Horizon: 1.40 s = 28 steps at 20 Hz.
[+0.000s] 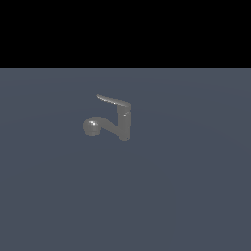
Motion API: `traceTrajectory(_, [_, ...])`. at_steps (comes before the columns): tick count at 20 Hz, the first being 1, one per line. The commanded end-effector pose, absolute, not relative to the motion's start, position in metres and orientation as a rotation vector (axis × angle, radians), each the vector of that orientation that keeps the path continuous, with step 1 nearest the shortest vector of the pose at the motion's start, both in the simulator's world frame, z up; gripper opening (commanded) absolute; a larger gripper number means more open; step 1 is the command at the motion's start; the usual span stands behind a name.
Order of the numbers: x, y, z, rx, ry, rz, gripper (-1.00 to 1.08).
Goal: Turn on the faucet by rotating a designated handle.
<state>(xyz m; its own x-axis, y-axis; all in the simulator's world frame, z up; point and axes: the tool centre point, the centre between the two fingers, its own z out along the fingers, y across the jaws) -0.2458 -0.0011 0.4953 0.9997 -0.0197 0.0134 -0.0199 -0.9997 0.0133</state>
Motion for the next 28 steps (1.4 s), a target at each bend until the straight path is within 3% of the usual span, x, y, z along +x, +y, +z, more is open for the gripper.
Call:
traceTrajectory(1, [-0.243,-0.001,0.495,3.133,-0.047,0.019,-1.00])
traceTrajectory(12, [-0.202,0.006,0.488,3.181,-0.276,-0.006,-1.00])
traceTrajectory(28, [-0.091,0.024,0.443,3.135,-0.967,-0.123,-1.00])
